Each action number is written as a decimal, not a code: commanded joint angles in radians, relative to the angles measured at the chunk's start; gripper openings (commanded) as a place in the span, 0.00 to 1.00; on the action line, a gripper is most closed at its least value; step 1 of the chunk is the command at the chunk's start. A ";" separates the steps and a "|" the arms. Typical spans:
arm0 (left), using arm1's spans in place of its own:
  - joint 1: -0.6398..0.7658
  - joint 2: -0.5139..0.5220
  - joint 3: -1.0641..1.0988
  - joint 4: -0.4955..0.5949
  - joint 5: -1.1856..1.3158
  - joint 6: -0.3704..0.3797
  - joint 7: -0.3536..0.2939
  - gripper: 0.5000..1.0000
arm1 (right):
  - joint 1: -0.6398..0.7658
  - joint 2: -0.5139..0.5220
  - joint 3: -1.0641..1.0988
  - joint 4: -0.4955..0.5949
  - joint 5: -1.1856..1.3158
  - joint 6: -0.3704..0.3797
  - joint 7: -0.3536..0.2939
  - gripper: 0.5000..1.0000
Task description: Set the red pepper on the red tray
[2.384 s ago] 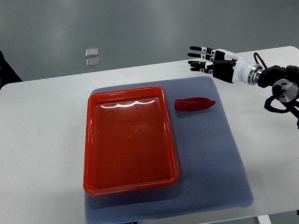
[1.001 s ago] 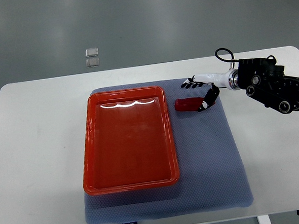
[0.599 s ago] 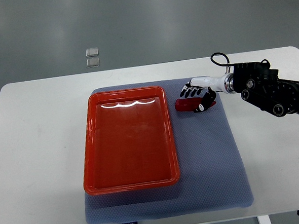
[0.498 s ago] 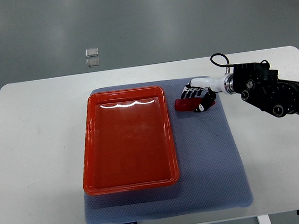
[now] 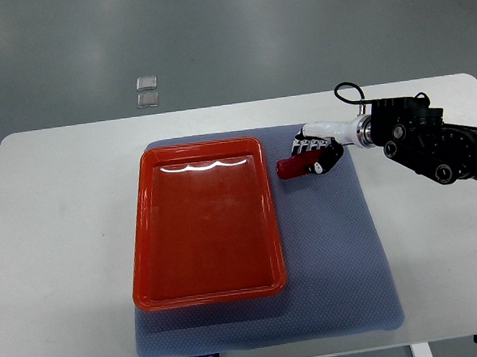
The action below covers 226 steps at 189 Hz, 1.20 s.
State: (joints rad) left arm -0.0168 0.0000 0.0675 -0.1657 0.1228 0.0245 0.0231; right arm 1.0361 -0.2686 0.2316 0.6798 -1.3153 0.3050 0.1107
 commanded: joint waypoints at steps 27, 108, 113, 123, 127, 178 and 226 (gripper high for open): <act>0.000 0.000 0.000 0.000 0.000 0.000 0.000 1.00 | 0.102 0.005 0.015 0.009 0.019 0.011 0.058 0.00; 0.000 0.000 0.000 0.000 0.000 0.000 0.000 1.00 | 0.154 0.243 -0.130 0.075 -0.002 0.023 0.087 0.00; 0.000 0.000 0.000 0.000 0.001 0.000 0.000 1.00 | 0.153 0.250 -0.140 0.075 -0.002 0.023 0.087 0.03; 0.000 0.000 0.000 0.000 0.001 0.000 0.000 1.00 | 0.148 0.258 -0.144 0.073 -0.002 0.023 0.084 0.15; 0.000 0.000 0.000 0.000 0.000 0.000 0.000 1.00 | 0.145 0.261 -0.144 0.073 -0.002 0.023 0.084 0.19; 0.000 0.000 0.000 0.000 0.000 0.000 0.000 1.00 | 0.136 0.243 -0.098 0.066 0.042 0.014 0.084 0.79; 0.000 0.000 0.000 0.000 0.000 0.000 0.000 1.00 | 0.029 0.154 0.133 0.066 0.248 0.026 0.081 0.81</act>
State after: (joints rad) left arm -0.0168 0.0000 0.0675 -0.1657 0.1229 0.0244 0.0228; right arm 1.1124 -0.0813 0.2823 0.7454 -1.1574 0.3306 0.1931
